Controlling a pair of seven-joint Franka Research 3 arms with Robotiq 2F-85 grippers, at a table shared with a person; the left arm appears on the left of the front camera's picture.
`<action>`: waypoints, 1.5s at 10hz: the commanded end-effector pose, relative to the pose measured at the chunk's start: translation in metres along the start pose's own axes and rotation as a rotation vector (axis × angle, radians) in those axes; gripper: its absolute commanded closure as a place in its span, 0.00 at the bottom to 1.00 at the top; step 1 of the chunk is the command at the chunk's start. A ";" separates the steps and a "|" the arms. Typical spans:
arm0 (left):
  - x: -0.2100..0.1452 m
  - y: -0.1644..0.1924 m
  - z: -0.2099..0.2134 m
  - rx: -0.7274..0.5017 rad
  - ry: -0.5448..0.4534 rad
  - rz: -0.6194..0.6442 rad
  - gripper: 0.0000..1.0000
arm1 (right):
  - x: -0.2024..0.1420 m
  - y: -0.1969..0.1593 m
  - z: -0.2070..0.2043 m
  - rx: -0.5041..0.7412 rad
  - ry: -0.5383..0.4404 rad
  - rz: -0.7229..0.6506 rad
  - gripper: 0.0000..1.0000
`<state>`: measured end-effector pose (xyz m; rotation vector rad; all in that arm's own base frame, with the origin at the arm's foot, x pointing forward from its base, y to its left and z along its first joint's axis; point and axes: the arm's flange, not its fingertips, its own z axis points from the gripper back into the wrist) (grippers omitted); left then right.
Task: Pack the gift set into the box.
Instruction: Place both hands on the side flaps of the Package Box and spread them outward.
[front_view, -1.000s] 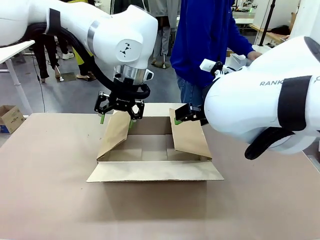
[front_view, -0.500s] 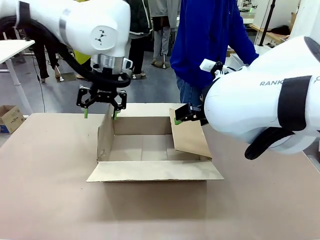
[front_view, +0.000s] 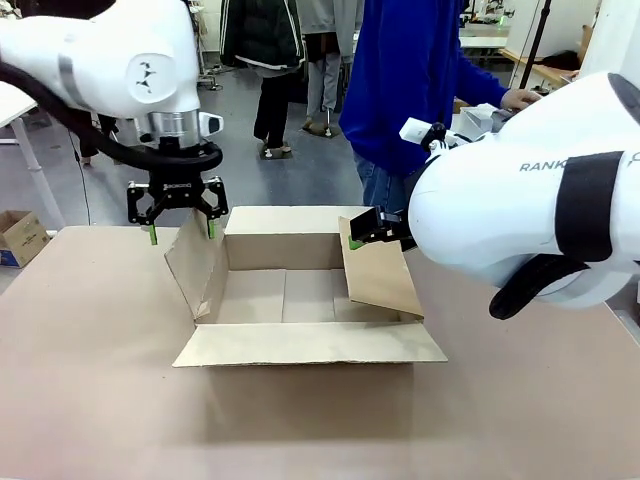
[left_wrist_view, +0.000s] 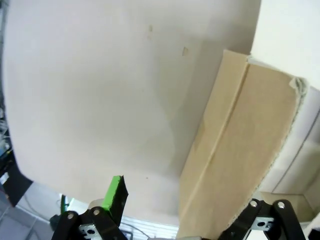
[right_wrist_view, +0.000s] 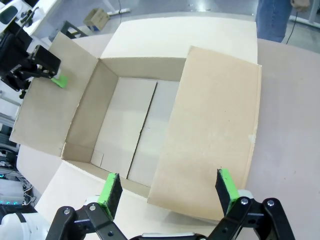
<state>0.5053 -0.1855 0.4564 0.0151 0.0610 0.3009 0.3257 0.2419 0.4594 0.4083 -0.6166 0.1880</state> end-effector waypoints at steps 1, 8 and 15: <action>-0.003 0.038 -0.027 -0.135 0.050 -0.033 0.00 | 0.002 0.000 0.001 0.002 0.008 -0.002 0.00; 0.005 0.090 -0.047 -0.293 0.065 -0.033 0.00 | 0.002 0.000 0.001 0.002 0.008 -0.002 0.00; 0.005 0.090 -0.047 -0.293 0.065 -0.033 0.00 | 0.099 0.095 -0.061 -0.461 0.359 0.209 0.00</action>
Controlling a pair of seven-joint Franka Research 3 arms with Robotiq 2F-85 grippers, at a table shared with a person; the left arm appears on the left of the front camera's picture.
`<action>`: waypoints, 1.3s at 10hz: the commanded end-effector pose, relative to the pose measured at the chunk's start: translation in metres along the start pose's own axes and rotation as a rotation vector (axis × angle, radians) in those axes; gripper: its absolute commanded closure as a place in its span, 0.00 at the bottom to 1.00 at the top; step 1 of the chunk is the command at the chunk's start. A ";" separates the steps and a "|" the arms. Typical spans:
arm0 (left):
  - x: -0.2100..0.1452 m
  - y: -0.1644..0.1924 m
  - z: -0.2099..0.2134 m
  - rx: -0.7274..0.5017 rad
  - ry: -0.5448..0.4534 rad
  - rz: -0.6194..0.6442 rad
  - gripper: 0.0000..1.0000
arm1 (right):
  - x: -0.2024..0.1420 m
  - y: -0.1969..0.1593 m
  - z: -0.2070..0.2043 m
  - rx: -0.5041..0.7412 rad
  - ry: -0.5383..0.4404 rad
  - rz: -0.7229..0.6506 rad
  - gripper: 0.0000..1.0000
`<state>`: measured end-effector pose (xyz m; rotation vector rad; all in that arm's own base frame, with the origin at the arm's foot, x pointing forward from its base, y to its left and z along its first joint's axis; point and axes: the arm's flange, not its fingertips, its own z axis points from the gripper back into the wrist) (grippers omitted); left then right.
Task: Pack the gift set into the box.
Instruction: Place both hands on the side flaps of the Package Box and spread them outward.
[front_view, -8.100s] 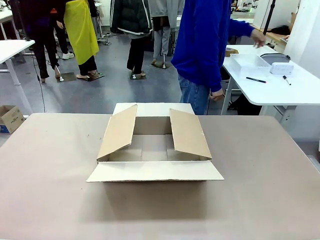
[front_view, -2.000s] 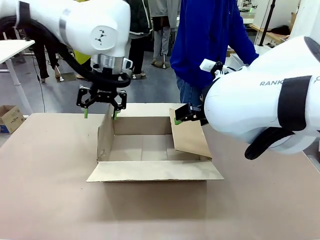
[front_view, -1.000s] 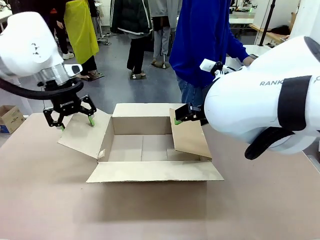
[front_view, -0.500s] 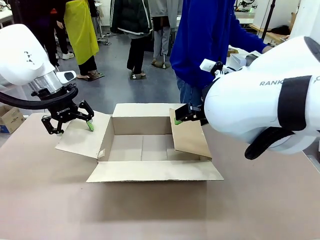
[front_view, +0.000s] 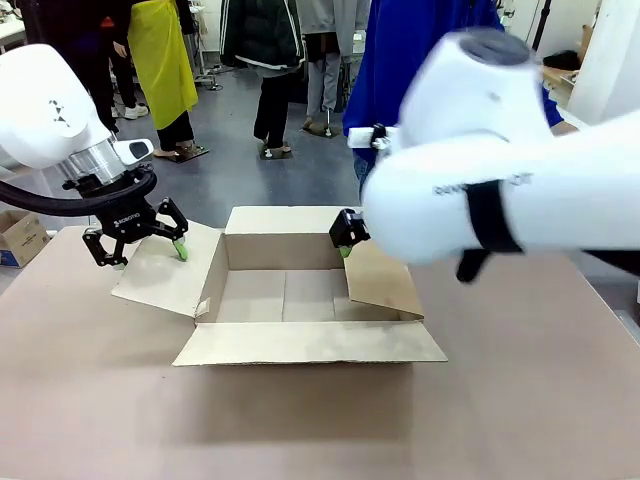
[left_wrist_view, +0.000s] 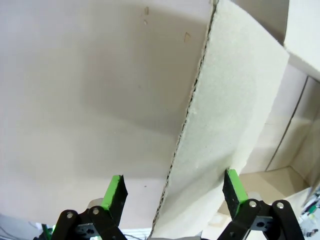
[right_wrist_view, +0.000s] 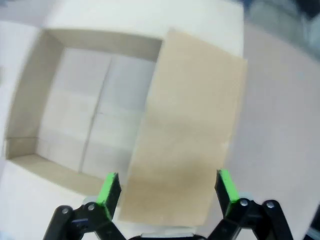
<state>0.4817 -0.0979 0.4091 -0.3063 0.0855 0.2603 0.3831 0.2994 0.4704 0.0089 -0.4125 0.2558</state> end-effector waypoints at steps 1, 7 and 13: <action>-0.002 0.000 0.003 0.019 -0.009 0.014 0.00 | 0.058 0.064 0.012 -0.176 0.159 0.104 0.00; -0.002 0.000 0.003 0.019 -0.009 0.014 0.00 | 0.060 0.101 -0.055 -0.320 0.167 0.049 0.00; -0.002 0.000 0.003 0.019 -0.009 0.014 0.00 | 0.050 0.071 -0.092 -0.493 0.146 -0.010 0.00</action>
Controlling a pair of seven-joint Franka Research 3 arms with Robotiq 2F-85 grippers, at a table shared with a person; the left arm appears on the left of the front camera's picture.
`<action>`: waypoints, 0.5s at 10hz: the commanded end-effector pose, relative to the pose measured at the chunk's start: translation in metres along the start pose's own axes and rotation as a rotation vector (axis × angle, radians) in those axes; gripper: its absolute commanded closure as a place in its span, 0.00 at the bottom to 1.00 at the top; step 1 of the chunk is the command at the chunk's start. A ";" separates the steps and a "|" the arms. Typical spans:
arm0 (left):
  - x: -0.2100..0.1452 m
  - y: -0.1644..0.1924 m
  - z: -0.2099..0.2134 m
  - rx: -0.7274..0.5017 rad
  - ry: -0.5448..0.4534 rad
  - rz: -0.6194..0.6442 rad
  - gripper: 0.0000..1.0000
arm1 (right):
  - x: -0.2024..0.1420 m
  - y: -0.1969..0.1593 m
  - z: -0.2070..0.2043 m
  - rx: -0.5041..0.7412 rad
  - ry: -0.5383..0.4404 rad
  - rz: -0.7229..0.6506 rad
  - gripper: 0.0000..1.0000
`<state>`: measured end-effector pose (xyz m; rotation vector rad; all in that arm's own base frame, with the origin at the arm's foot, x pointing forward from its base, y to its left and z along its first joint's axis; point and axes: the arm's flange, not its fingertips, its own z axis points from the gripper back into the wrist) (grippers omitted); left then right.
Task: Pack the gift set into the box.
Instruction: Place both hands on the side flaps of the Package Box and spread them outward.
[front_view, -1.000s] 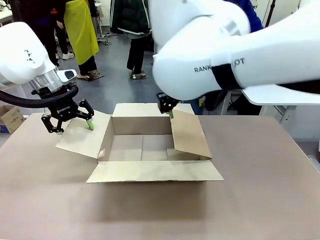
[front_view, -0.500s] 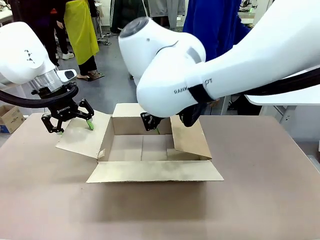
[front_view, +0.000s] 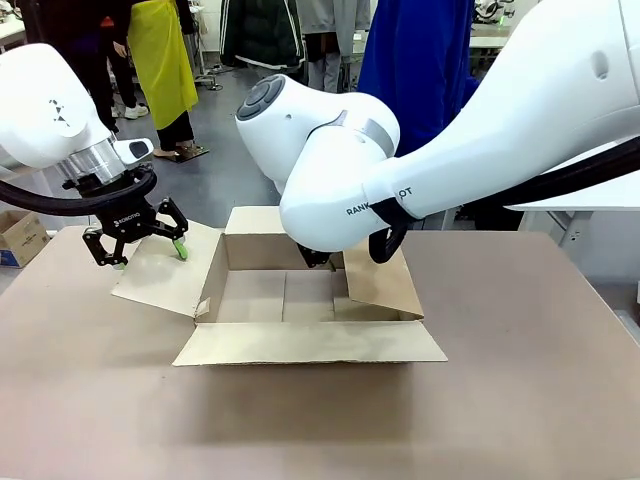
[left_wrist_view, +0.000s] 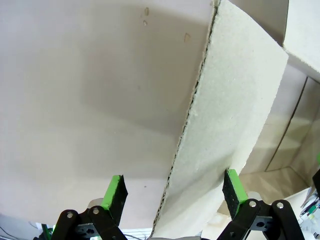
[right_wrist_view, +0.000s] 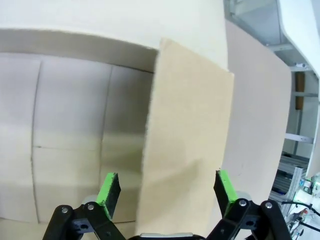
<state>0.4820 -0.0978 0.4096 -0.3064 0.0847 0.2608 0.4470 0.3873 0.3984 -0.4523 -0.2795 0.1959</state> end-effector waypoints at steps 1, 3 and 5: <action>-0.002 0.000 0.002 0.019 -0.008 0.014 0.00 | 0.001 -0.015 0.007 -0.062 -0.029 -0.075 0.00; -0.002 0.000 0.002 0.019 -0.008 0.014 0.00 | -0.002 -0.046 0.019 -0.064 -0.042 -0.123 0.00; -0.002 0.000 0.002 0.019 -0.008 0.014 0.00 | -0.008 -0.085 0.031 0.018 -0.039 -0.194 0.00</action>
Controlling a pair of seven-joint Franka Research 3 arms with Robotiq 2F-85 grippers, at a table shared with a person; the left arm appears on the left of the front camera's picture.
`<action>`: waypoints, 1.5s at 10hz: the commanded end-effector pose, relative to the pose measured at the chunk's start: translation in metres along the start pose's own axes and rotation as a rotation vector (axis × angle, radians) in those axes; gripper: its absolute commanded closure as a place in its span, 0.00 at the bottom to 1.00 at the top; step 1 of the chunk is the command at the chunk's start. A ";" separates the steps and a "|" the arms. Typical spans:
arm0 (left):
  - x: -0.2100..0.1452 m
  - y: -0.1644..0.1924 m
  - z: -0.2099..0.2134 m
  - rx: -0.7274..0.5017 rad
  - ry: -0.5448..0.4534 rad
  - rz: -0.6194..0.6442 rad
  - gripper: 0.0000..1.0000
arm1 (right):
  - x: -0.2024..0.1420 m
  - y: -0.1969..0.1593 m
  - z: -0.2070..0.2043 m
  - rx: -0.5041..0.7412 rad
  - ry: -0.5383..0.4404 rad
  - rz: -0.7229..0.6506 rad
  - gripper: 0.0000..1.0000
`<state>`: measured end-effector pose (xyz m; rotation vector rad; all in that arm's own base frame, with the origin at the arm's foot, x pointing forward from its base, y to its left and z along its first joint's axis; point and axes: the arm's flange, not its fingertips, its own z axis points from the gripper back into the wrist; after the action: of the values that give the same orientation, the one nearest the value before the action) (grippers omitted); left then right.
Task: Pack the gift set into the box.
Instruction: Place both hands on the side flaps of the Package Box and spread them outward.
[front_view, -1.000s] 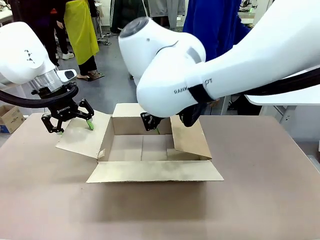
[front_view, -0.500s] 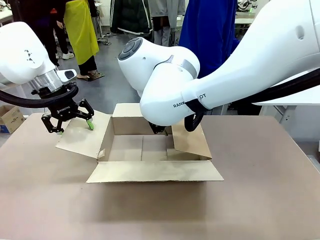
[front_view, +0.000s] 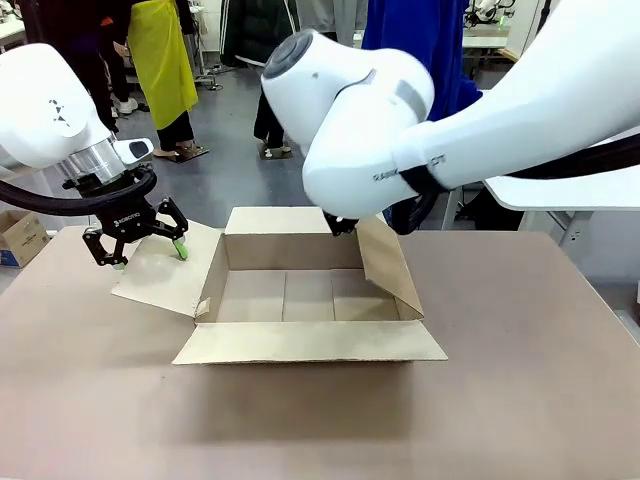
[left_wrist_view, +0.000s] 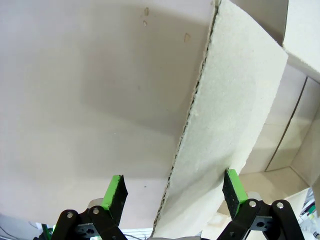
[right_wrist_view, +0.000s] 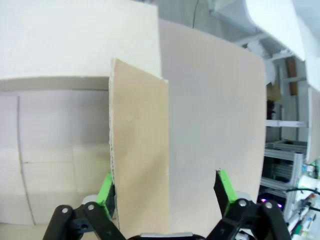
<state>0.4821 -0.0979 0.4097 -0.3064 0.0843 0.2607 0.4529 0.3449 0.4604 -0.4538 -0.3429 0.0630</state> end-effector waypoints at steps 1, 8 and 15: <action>-0.002 0.000 0.002 0.019 -0.008 0.014 0.00 | -0.015 -0.044 -0.007 0.080 0.019 -0.093 0.00; -0.002 0.000 0.002 0.019 -0.008 0.014 0.00 | -0.066 -0.171 -0.068 0.601 0.021 -0.297 0.00; -0.002 0.000 0.002 0.019 -0.008 0.014 0.00 | -0.060 -0.168 -0.070 0.539 0.029 -0.351 0.00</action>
<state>0.4821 -0.0979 0.4099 -0.3064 0.0840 0.2606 0.4141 0.1581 0.4544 0.1659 -0.3554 -0.1788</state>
